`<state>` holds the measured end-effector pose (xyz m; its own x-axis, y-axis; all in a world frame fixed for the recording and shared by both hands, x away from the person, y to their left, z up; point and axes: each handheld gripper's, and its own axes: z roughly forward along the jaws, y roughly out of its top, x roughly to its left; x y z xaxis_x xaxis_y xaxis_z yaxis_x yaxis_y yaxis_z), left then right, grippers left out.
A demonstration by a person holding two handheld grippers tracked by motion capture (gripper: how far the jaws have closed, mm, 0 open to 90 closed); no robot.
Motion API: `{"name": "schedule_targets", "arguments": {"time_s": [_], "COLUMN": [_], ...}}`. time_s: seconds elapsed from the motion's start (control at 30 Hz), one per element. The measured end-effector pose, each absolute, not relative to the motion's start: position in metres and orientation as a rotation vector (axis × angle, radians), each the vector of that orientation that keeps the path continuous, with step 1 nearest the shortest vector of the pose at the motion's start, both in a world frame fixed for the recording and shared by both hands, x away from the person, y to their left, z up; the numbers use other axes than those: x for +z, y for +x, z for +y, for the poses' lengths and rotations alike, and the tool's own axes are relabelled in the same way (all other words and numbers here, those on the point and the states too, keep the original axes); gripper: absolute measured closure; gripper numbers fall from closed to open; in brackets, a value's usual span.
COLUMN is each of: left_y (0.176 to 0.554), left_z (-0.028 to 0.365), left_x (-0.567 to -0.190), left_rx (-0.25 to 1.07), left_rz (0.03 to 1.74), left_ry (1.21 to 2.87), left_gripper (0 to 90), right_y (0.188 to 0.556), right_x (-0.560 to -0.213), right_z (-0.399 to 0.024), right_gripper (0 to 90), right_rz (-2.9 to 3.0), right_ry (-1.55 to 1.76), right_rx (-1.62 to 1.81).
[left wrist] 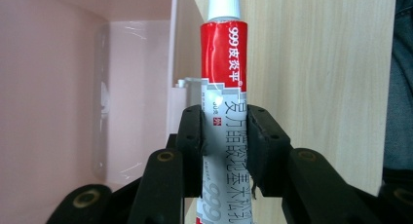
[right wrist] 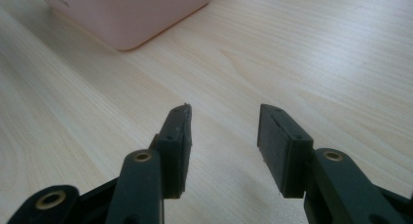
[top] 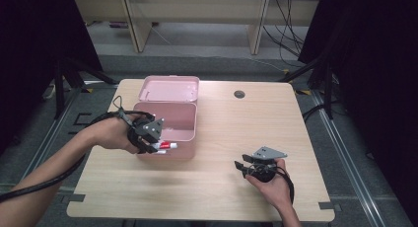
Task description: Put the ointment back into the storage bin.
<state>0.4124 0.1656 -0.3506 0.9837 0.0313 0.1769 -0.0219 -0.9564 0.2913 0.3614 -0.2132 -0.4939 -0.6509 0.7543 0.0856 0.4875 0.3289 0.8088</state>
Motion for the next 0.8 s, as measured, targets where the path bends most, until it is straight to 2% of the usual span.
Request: {"name": "schedule_targets", "arguments": {"time_s": [0.8], "left_y": [0.429], "left_z": [0.177], "left_x": [-0.345], "left_rx": [0.278], "left_rz": [0.016], "left_ry": [2.849], "left_gripper": [69.4], "right_y": [0.361], "right_x": [-0.494], "right_z": [-0.214], "right_gripper": [57.1], "right_rz": [2.285], "right_ry": [1.107], "right_rx": [1.223]}}
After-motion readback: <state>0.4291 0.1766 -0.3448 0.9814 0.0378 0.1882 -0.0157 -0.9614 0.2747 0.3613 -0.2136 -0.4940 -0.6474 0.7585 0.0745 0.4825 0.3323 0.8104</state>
